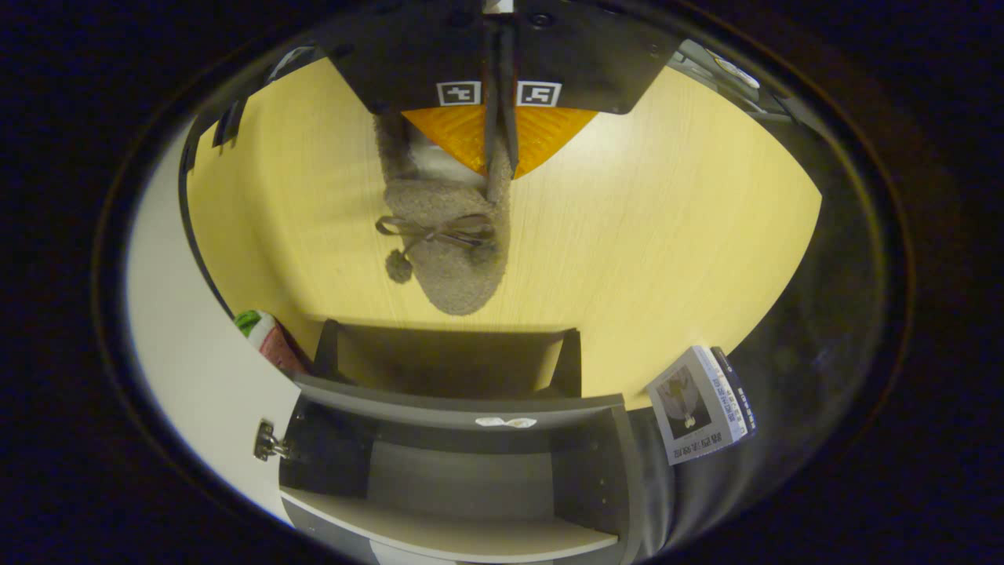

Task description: Open the shoe cabinet door, grab the shoes and put them into the shoe cabinet, then close the shoe cabinet door.

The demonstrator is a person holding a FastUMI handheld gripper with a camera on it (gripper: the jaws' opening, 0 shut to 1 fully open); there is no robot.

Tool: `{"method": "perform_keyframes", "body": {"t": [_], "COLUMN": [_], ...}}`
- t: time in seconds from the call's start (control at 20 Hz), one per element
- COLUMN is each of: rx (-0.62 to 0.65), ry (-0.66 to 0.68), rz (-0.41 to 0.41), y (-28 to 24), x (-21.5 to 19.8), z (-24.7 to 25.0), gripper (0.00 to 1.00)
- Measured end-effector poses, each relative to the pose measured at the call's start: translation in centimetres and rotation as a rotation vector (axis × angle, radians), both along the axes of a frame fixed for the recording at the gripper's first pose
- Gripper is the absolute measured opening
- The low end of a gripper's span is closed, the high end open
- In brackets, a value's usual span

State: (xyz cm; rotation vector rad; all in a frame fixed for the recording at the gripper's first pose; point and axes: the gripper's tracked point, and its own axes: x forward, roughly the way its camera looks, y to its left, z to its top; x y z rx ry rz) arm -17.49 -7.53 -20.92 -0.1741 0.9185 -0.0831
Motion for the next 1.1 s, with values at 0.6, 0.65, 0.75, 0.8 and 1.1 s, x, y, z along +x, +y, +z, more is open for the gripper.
{"method": "perform_keyframes", "body": {"t": [0.6, 0.65, 0.75, 0.8, 1.1], "rx": [-0.003, -0.007, -0.019, -0.027, -0.063], "ry": [-0.249, -0.276, -0.330, -0.358, -0.500], "rz": [-0.098, -0.101, -0.101, -0.096, -0.065], "y": [-1.8, -1.9, -2.0, -2.0, -2.2], "x": [4.5, 4.9, 5.8, 6.2, 9.3], "z": [7.8, 8.7, 10.4, 11.3, 16.0], "gripper": [0.03, 0.03, 0.03, 0.02, 0.02]}}
